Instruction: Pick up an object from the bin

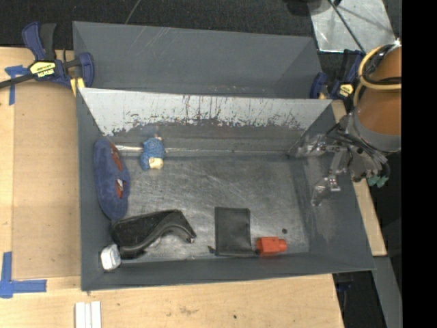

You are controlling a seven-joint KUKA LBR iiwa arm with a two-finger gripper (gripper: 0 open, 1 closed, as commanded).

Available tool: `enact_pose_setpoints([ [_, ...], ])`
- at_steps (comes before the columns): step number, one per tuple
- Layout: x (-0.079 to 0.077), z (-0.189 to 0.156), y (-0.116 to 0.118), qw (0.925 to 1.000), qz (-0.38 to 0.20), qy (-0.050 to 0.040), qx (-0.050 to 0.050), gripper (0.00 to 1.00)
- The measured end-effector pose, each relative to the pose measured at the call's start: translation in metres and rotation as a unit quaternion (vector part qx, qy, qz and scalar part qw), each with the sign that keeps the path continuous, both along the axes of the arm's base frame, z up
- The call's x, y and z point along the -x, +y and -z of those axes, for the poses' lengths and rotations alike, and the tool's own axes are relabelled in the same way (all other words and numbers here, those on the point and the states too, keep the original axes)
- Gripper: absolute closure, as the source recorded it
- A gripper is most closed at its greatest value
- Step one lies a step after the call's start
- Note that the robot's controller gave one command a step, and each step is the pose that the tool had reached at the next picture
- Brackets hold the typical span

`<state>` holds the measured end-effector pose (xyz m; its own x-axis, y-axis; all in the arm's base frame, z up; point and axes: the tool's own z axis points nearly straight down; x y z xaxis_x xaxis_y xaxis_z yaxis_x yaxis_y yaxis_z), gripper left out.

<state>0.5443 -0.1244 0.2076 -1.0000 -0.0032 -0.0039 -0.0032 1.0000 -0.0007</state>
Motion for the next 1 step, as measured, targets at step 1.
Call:
enact_pose_setpoints([
  [1,0.0308,0.0559,0.1026,0.9963,-0.086,0.003,-0.002,0.0],
])
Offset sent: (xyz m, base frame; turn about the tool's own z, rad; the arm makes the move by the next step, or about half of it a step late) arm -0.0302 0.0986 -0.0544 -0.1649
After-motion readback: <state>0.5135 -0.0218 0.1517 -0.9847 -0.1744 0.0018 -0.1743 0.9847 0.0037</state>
